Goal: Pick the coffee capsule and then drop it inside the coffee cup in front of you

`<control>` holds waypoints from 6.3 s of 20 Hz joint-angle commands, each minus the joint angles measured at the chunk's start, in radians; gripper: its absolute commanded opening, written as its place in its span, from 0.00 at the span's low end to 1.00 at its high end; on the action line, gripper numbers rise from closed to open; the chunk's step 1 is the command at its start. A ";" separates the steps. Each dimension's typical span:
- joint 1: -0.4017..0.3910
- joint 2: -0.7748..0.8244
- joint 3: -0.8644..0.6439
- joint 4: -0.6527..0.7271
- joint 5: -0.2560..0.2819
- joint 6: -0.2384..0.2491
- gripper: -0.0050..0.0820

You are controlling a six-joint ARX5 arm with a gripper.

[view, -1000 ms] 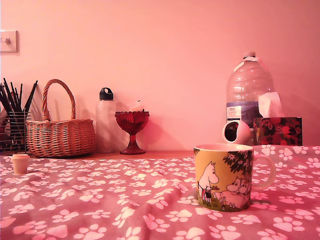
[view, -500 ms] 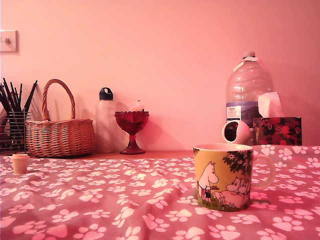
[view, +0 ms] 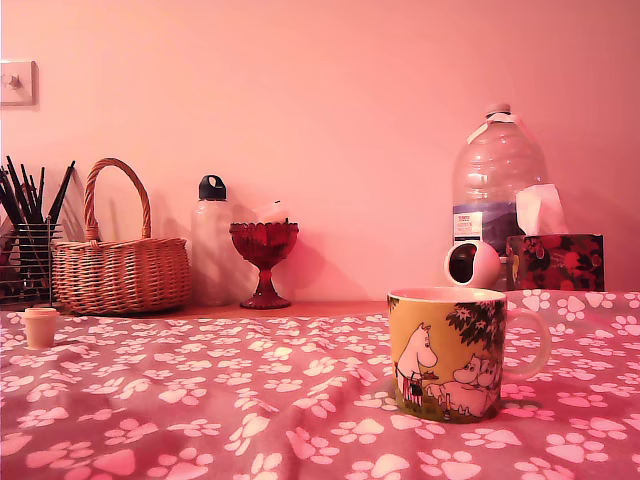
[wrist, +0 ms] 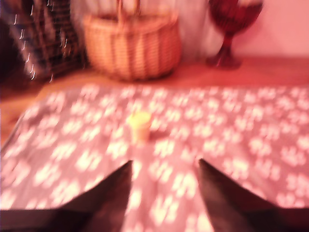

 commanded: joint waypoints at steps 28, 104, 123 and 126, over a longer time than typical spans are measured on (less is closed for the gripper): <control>0.093 0.900 0.200 0.652 0.116 0.026 0.69; 0.106 1.230 0.650 0.482 0.148 0.123 0.20; 0.105 1.143 0.649 0.412 0.306 0.096 0.20; 0.105 1.068 0.630 0.342 0.338 0.096 0.20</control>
